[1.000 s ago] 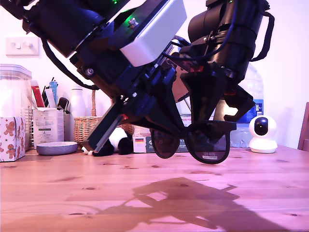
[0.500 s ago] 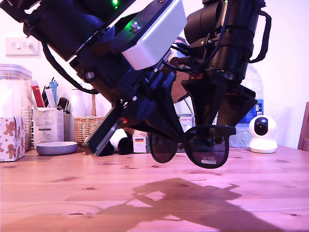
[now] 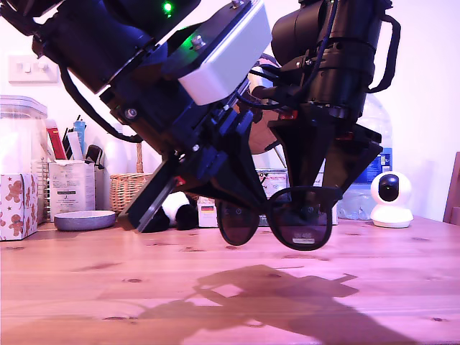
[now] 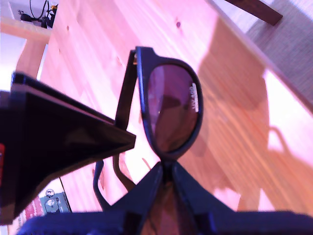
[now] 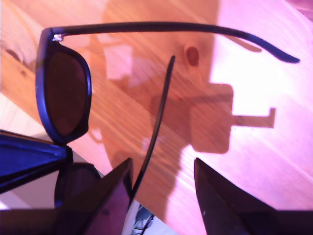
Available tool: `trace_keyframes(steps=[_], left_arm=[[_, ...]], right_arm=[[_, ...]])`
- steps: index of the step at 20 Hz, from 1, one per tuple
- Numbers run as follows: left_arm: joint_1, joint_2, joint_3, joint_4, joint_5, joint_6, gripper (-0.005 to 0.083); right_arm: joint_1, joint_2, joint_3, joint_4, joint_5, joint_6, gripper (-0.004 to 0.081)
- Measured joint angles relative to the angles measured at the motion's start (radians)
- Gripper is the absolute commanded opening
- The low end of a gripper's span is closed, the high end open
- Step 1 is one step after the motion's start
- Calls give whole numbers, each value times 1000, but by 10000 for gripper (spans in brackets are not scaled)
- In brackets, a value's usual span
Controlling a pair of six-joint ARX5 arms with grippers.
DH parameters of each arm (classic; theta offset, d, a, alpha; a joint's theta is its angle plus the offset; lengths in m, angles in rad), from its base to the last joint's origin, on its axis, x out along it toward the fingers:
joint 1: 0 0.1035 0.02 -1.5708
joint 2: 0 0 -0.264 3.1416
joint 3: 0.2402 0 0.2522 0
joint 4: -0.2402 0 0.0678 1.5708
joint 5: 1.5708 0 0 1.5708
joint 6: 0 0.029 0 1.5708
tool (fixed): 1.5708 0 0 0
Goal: Pick up the sunglasses and open them, then place them back on the table
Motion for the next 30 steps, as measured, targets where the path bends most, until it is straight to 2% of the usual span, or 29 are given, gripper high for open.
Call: trace_keyframes(steps=[3,8,15,23,30], left_arm=[[10,0,0,-2,0,0,-20],[36,0,0,4,-2,-3,-20],[53,0,0,-2,-1,-4,-20],[76,0,0,-2,-12,-10,-20],[76,0,0,-2,-20,-53,-21]], right_arm=[[-8,0,3,-1,11,38,350],[-88,0,3,-11,68,76,350],[-91,0,3,6,84,101,350],[-121,0,2,124,86,101,351],[-221,0,2,96,111,150,351]])
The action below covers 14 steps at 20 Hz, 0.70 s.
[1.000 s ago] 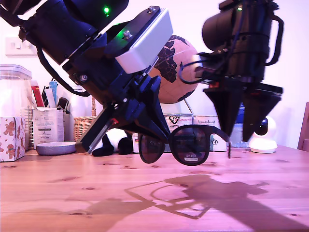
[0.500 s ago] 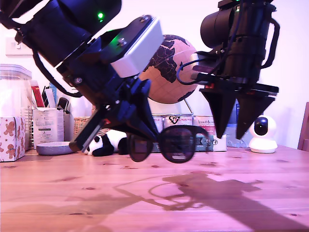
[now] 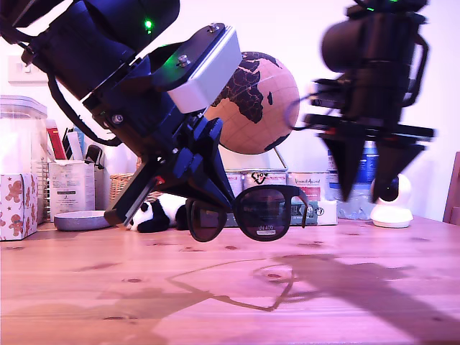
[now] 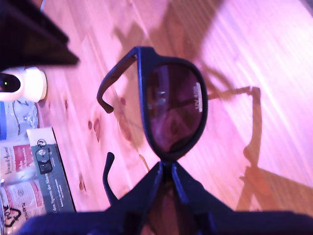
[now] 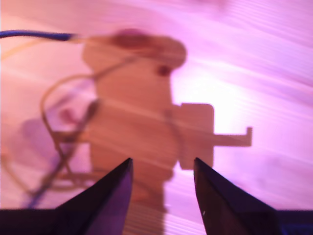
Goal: Pick up the sunglasses and open them, then place them back on the table
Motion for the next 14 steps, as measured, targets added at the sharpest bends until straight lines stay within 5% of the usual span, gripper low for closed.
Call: trace_keyframes(steps=[4,14], left_arm=[[-1,0,0,3,-57,-40,-20],[-55,0,0,8,-137,-127,-21]], right_arm=[[-51,0,0,-20,2,0,351],[-47,0,0,-24,2,0,351]])
